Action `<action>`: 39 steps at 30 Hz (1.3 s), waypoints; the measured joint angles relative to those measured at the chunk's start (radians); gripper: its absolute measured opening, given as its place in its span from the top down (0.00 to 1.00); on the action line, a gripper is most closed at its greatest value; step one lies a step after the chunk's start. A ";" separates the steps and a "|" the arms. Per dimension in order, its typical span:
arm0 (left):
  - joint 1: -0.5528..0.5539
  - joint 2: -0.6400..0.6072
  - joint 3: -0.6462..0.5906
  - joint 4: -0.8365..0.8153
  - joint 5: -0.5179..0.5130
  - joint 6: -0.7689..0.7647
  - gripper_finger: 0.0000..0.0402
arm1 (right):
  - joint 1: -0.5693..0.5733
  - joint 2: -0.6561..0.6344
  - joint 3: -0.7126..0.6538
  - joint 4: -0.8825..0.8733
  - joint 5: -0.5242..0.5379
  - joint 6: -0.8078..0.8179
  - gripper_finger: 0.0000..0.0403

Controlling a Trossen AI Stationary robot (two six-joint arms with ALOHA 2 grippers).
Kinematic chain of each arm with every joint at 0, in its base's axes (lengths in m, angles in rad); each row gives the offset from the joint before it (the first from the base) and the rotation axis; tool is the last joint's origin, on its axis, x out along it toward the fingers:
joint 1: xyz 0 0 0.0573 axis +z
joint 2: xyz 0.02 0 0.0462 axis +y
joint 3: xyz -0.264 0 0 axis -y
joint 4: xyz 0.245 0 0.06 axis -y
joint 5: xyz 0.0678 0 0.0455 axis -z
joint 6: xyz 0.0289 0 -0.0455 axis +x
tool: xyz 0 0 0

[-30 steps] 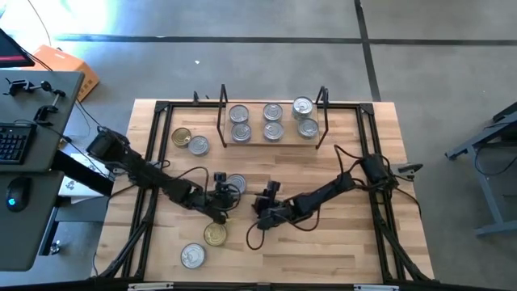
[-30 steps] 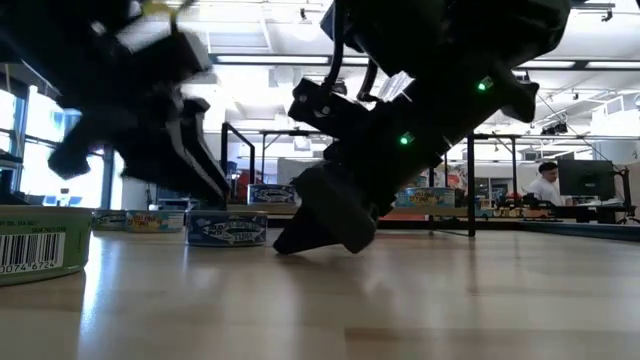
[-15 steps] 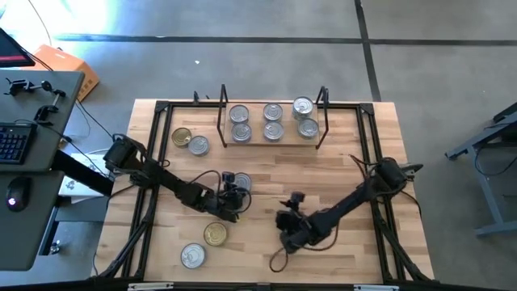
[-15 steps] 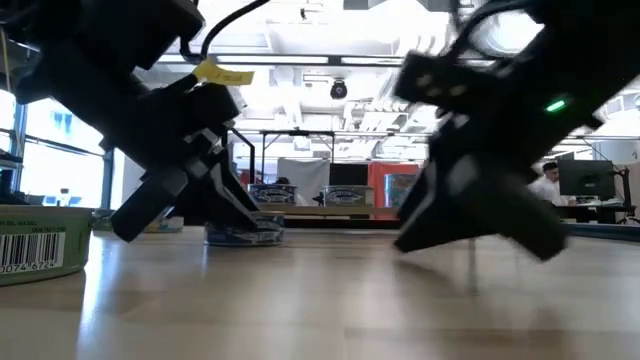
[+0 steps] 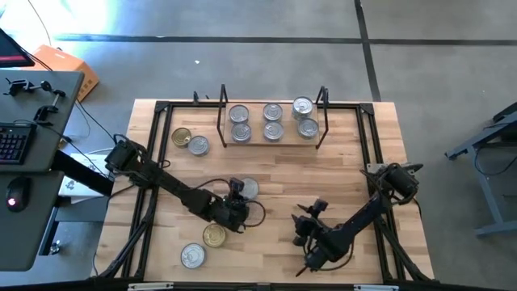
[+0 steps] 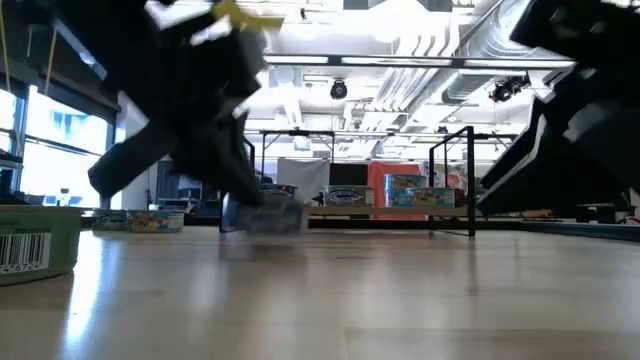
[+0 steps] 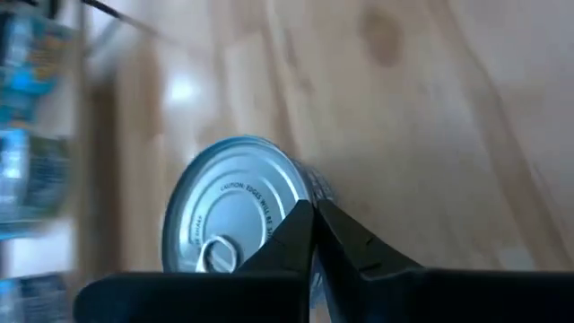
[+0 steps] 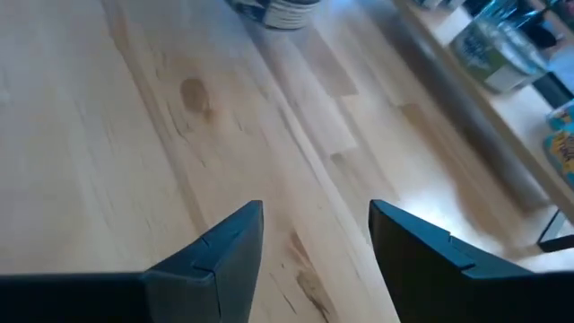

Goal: Stack canned seafood by type on shelf
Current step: Stack the blue tuna can on top of the blue tuna can on the shelf

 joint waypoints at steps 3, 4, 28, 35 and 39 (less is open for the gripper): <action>-0.006 -0.001 0.073 -0.094 -0.070 0.001 1.00 | 0.016 -0.001 0.001 -0.003 0.040 0.019 0.51; -0.006 -0.001 0.093 -0.120 -0.094 0.001 1.00 | 0.019 -0.001 0.002 -0.002 0.046 0.022 0.51; 0.781 -0.220 0.181 -0.142 0.255 0.241 1.00 | 0.003 -0.002 0.003 -0.012 0.107 0.014 0.51; 0.906 -0.156 0.181 -0.111 0.349 0.246 1.00 | 0.003 -0.002 0.003 -0.010 0.092 0.017 0.51; 0.930 -0.121 0.181 -0.102 0.353 0.247 1.00 | 0.003 -0.003 0.003 -0.007 0.091 0.017 0.51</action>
